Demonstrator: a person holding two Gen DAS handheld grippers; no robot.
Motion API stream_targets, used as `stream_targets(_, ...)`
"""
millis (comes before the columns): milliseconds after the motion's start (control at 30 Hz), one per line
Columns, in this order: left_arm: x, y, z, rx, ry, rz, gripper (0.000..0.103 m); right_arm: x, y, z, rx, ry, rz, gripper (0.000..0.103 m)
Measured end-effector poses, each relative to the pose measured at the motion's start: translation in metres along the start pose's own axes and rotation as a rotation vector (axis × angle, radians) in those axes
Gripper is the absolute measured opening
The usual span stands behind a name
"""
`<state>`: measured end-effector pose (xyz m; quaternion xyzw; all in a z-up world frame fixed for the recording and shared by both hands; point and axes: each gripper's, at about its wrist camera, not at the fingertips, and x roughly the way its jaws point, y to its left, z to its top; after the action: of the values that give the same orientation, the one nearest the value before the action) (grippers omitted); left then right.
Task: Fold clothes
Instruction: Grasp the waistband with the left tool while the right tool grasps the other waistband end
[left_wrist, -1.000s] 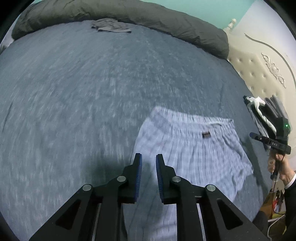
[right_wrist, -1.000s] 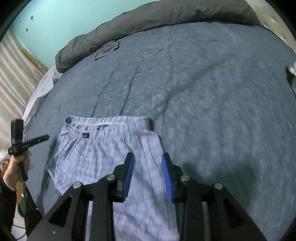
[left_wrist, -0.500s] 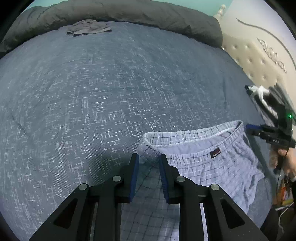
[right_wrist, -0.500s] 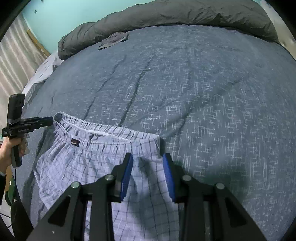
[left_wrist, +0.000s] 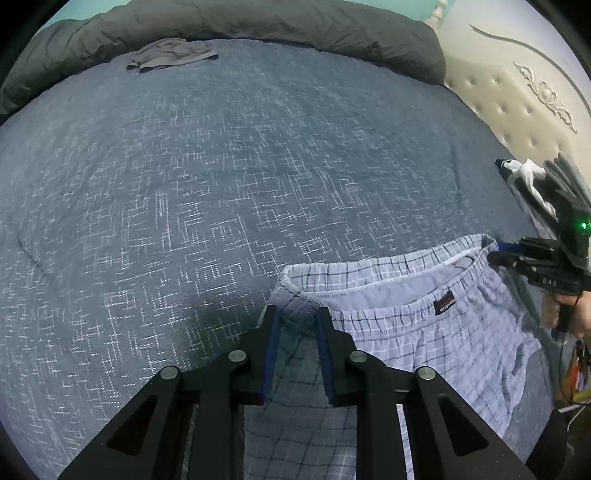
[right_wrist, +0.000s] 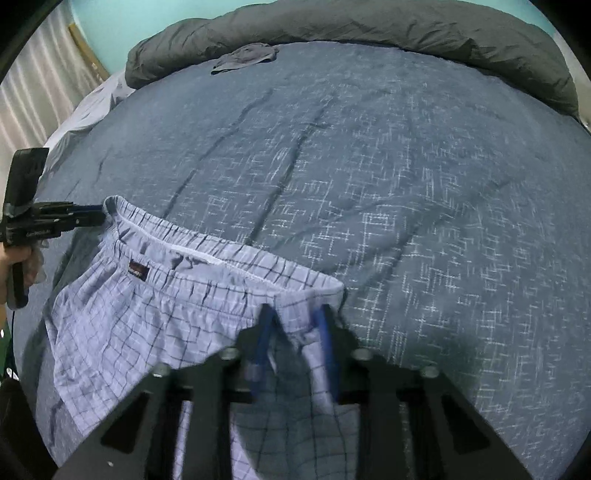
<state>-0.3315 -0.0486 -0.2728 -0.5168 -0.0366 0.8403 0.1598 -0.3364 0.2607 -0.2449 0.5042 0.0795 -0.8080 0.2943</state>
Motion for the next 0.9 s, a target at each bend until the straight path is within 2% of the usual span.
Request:
stream_targets(67, -0.003, -0.002, 0.001, 0.008, -0.009, 0.004, 0.017, -0.005, 0.002, 0.001, -0.006, -0.012, -0.007, 0.007)
stream_targets(300, -0.025, -0.007, 0.007, 0.001, -0.071, -0.022, 0.013, -0.030, -0.009, 0.006, 0.035, -0.094, 0.026, 0.006)
stream_targets(467, -0.029, -0.008, 0.022, -0.069, -0.099, -0.090, 0.012, -0.038, -0.027, 0.014, 0.094, -0.124, 0.017, 0.006)
stream_targets(633, -0.011, -0.009, 0.039, -0.091, -0.074, -0.086, 0.012, -0.031, -0.038, 0.024, 0.121, -0.117, -0.005, 0.006)
stream_targets(767, 0.008, -0.002, 0.045, -0.124, -0.045, -0.069, 0.012, -0.016, -0.044, 0.029, 0.129, -0.079, -0.034, 0.006)
stream_targets(900, 0.016, 0.008, 0.045, -0.157, -0.037, -0.083, 0.015, -0.003, -0.047, 0.029, 0.161, -0.071, -0.009, 0.006)
